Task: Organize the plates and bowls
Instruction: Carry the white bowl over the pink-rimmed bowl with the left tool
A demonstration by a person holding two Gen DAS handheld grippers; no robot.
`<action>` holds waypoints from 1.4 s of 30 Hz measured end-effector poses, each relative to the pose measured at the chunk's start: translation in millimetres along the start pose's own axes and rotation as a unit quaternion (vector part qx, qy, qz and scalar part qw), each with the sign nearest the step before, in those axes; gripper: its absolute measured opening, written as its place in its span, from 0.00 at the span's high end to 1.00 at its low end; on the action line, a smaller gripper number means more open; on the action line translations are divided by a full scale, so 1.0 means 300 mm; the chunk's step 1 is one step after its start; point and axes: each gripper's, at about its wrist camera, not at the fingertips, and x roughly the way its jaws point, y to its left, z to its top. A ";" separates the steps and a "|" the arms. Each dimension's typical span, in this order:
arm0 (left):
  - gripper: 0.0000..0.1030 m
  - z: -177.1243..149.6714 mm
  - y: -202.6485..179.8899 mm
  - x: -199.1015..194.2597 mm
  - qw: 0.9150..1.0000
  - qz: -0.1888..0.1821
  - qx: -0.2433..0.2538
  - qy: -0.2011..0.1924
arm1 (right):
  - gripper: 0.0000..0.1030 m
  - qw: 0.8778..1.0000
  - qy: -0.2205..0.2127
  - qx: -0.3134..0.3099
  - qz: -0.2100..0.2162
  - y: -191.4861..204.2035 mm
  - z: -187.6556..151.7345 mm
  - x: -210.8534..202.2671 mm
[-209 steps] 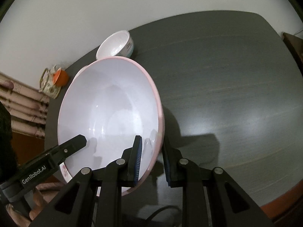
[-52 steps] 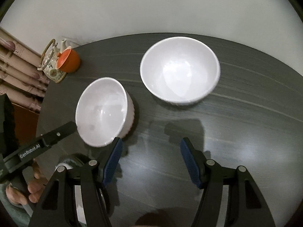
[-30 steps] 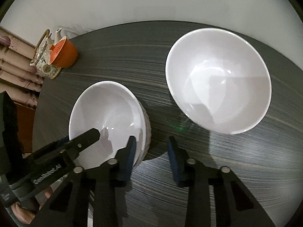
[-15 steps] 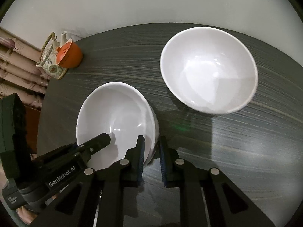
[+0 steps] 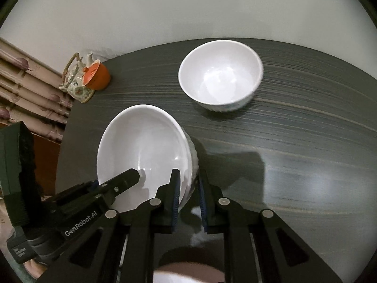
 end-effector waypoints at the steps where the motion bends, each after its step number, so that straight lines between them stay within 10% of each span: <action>1: 0.82 -0.003 -0.009 -0.012 1.000 -0.001 0.005 -0.003 | 0.85 1.000 -0.001 0.000 -0.002 -0.005 -0.009 -0.013; 22: 0.82 -0.275 -0.130 -0.214 0.998 -0.031 0.050 0.003 | 0.85 0.998 -0.033 0.054 0.005 -0.081 -0.361 -0.263; 42: 0.82 -0.487 -0.122 -0.139 0.995 0.019 0.095 0.040 | 0.84 0.995 0.010 0.100 -0.026 -0.116 -0.666 -0.155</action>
